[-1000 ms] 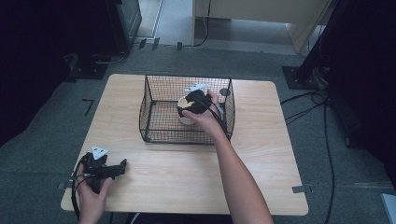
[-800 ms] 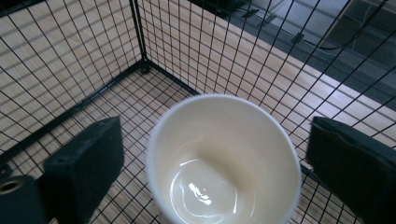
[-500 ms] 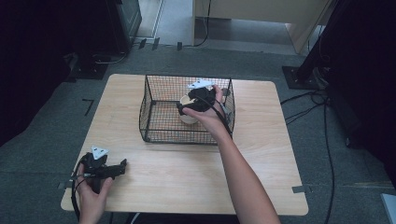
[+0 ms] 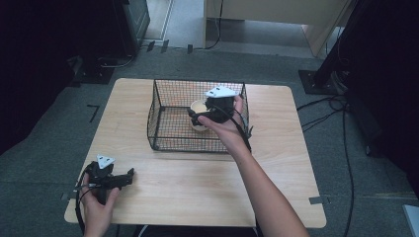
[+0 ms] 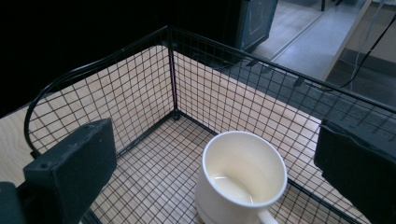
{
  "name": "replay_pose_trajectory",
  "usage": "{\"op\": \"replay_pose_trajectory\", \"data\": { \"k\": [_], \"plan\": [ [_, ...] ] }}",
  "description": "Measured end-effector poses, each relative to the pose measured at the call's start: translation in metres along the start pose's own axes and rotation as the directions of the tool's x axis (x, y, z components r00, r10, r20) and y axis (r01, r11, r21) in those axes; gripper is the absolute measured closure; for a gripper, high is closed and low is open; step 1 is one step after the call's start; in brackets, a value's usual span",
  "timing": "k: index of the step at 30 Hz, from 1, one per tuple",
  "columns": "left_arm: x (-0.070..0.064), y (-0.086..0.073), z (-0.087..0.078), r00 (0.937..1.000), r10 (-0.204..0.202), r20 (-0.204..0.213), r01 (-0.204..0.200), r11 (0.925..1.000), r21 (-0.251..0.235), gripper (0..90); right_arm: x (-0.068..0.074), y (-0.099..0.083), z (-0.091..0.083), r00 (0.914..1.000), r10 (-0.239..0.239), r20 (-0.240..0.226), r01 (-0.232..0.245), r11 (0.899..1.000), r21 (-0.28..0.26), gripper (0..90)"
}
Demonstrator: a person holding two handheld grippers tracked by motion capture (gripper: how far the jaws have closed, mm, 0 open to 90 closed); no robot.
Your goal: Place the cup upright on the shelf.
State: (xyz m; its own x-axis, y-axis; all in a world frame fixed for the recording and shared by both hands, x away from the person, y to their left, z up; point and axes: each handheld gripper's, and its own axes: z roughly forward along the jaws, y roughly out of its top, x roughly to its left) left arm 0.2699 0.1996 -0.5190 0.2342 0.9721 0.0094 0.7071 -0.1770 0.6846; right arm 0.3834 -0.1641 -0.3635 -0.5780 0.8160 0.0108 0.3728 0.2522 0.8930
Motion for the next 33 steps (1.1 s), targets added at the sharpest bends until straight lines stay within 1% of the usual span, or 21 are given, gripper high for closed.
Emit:
{"op": "replay_pose_trajectory", "data": {
  "k": [2,9,12,13,14,16,18,20,23,26,31,33],
  "plan": [
    [0.0,0.0,0.0,1.0,0.0,0.0,0.0,1.0,0.0,0.0,-0.001,-0.004,-0.006,1.0,0.002,0.008,-0.002,1.0,-0.005,0.0],
    [0.0,0.0,0.0,1.0,0.0,0.0,0.0,1.0,0.0,0.0,-0.009,-0.019,-0.029,0.9991,0.04,0.018,-0.039,0.999,-0.028,0.0],
    [0.0,0.0,0.0,1.0,0.0,0.0,0.0,1.0,-0.001,0.0,-0.01,-0.026,-0.04,0.998,0.062,0.012,-0.061,0.997,-0.048,0.0],
    [0.0,0.0,0.0,1.0,0.0,0.0,0.0,1.0,0.0,0.0,-0.011,-0.03,-0.047,0.9979,0.063,0.012,-0.062,0.996,-0.062,0.0],
    [0.0,0.0,0.0,1.0,0.0,0.0,0.0,1.0,0.0,0.0,-0.011,-0.03,-0.047,0.9979,0.063,0.012,-0.062,0.996,-0.062,0.0],
    [0.0,0.0,0.0,1.0,-0.001,0.0,0.001,1.0,-0.001,0.0,-0.011,-0.034,-0.052,0.9981,0.06,0.011,-0.059,0.996,-0.07,0.0],
    [0.0,0.0,0.0,1.0,-0.001,0.0,0.001,1.0,0.0,0.0,-0.012,-0.038,-0.057,0.9989,0.044,0.015,-0.043,0.996,-0.077,0.0],
    [0.0,0.0,0.0,1.0,0.0,0.0,0.0,1.0,0.0,0.0,-0.013,-0.043,-0.062,0.9988,0.049,0.007,-0.049,0.996,-0.077,0.0],
    [0.0,0.0,0.0,1.0,0.0,0.0,0.0,1.0,0.0,0.0,-0.015,-0.052,-0.07,0.999,0.042,0.012,-0.041,0.996,-0.083,0.0],
    [0.0,0.0,0.0,1.0,0.0,0.0,0.0,1.0,0.0,0.0,-0.018,-0.06,-0.078,0.9988,0.047,0.014,-0.046,0.995,-0.091,0.0],
    [0.0,0.0,0.0,1.0,-0.001,0.0,0.001,1.0,-0.001,0.0,-0.026,-0.077,-0.09,0.9982,0.049,0.035,-0.045,0.995,-0.091,0.0],
    [0.0,0.0,0.0,1.0,0.0,0.0,0.0,1.0,-0.001,0.0,-0.031,-0.085,-0.095,0.9975,0.059,0.039,-0.055,0.995,-0.089,0.0]
  ]
}}
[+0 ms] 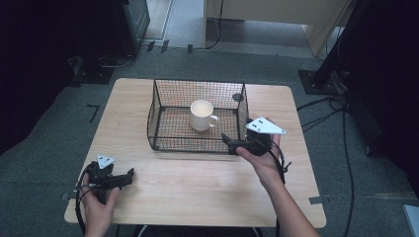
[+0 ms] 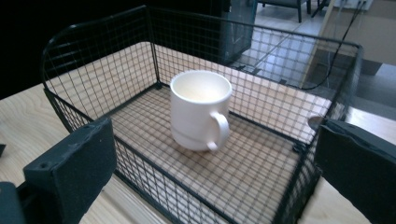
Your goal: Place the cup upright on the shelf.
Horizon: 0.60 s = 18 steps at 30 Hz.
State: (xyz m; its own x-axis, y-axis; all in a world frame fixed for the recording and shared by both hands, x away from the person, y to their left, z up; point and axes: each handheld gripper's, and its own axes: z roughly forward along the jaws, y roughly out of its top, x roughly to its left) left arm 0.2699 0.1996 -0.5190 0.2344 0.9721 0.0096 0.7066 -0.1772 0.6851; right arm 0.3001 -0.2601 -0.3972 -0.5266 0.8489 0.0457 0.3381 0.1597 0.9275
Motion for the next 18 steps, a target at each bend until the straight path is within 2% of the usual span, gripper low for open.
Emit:
{"op": "replay_pose_trajectory", "data": {
  "k": [3,8,18],
  "plan": [
    [0.0,0.0,0.0,1.0,-0.001,0.0,0.001,1.0,0.0,0.0,-0.007,-0.008,-0.008,0.9996,0.028,-0.001,-0.028,1.0,0.003,0.0],
    [0.0,0.0,0.0,1.0,0.0,0.0,0.0,1.0,0.001,0.0,-0.016,-0.02,-0.022,0.9989,0.046,0.011,-0.046,0.999,0.0,0.0],
    [0.0,0.0,0.0,1.0,0.001,0.0,-0.001,1.0,0.001,0.0,-0.038,-0.048,-0.045,0.9942,0.091,0.058,-0.091,0.996,0.006,0.0]
  ]
}}
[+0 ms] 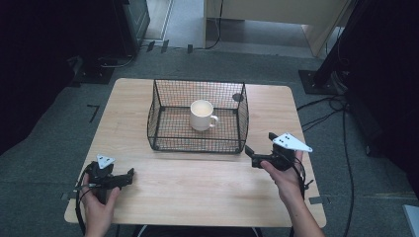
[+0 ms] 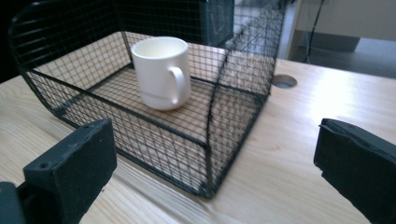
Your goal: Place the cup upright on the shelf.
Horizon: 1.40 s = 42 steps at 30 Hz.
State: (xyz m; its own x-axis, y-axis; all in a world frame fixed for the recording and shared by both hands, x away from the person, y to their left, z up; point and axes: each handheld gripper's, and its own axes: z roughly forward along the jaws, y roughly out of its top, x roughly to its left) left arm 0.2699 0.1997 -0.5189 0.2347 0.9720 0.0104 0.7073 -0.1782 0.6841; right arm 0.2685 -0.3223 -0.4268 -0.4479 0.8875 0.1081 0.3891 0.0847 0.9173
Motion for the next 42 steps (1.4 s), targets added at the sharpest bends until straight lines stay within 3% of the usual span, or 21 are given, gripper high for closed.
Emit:
{"op": "replay_pose_trajectory", "data": {
  "k": [7,19,42],
  "plan": [
    [0.0,0.0,0.0,1.0,-0.001,0.0,0.001,1.0,0.0,0.0,-0.022,-0.021,-0.011,0.9981,0.045,0.042,-0.046,0.999,0.015,0.0],
    [0.0,0.0,0.0,1.0,0.0,0.0,0.0,1.0,0.0,0.0,-0.056,-0.055,-0.027,0.9867,0.105,0.124,-0.112,0.993,0.047,0.0],
    [0.0,0.0,0.0,1.0,0.0,0.001,0.0,1.0,0.0,0.0,-0.08,-0.111,-0.05,0.9662,0.129,0.223,-0.165,0.975,0.151,0.0]
  ]
}}
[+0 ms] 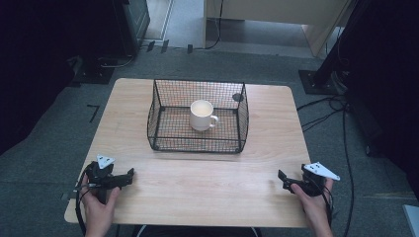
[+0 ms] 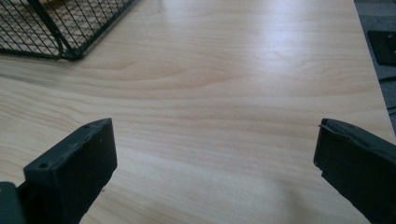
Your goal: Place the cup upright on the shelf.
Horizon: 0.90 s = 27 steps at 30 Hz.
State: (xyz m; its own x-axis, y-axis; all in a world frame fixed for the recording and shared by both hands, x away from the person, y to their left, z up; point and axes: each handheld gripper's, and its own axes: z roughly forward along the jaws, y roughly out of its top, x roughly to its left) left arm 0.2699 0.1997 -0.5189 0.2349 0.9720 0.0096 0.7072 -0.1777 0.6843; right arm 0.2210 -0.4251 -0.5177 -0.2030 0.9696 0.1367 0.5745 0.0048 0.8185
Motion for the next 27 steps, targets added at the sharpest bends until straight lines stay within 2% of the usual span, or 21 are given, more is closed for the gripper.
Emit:
{"op": "replay_pose_trajectory", "data": {
  "k": [6,9,14,17,27],
  "plan": [
    [0.0,0.0,0.0,1.0,-0.004,-0.004,0.004,1.0,0.0,0.0,-0.007,-0.008,-0.004,0.9983,0.001,0.059,-0.003,0.999,0.045,1.5],
    [0.0,0.0,0.0,1.0,-0.005,-0.005,0.005,1.0,0.0,0.0,-0.011,-0.01,-0.007,0.9959,0.016,0.089,-0.023,0.997,0.079,3.6],
    [0.0,0.0,0.0,1.0,-0.005,-0.005,0.005,1.0,0.0,0.0,-0.005,-0.014,-0.006,0.9912,-0.049,0.123,0.029,0.986,0.162,3.8],
    [0.0,0.0,0.0,1.0,-0.005,-0.005,0.005,1.0,0.0,0.0,-0.002,-0.015,-0.007,0.9899,-0.065,0.126,0.044,0.986,0.161,3.6],
    [0.0,0.0,0.0,1.0,-0.005,-0.005,0.005,1.0,0.0,0.0,-0.003,-0.015,-0.006,0.9918,-0.055,0.116,0.035,0.985,0.167,3.0]
  ]
}}
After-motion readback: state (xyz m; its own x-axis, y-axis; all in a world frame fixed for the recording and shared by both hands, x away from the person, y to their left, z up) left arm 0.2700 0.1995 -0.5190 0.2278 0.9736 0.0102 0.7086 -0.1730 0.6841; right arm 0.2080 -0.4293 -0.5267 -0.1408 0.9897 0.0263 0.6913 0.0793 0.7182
